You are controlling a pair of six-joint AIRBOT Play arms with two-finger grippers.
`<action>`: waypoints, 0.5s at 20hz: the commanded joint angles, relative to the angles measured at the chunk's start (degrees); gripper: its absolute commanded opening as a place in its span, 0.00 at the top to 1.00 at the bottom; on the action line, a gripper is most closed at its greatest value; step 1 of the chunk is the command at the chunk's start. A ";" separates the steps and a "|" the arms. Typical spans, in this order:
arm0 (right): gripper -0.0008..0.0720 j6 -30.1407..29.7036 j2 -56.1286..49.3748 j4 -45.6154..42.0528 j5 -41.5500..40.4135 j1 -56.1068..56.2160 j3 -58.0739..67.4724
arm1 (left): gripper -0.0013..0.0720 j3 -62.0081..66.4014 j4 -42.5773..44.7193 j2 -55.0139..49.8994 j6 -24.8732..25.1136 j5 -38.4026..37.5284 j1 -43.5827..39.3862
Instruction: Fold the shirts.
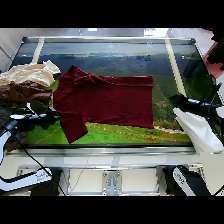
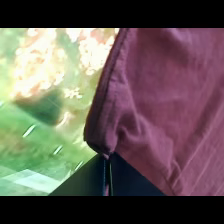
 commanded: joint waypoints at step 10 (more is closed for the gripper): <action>0.41 11.19 0.00 22.80 -11.21 0.74 -30.16 | 0.97 0.07 -5.75 -0.17 8.92 -6.12 0.00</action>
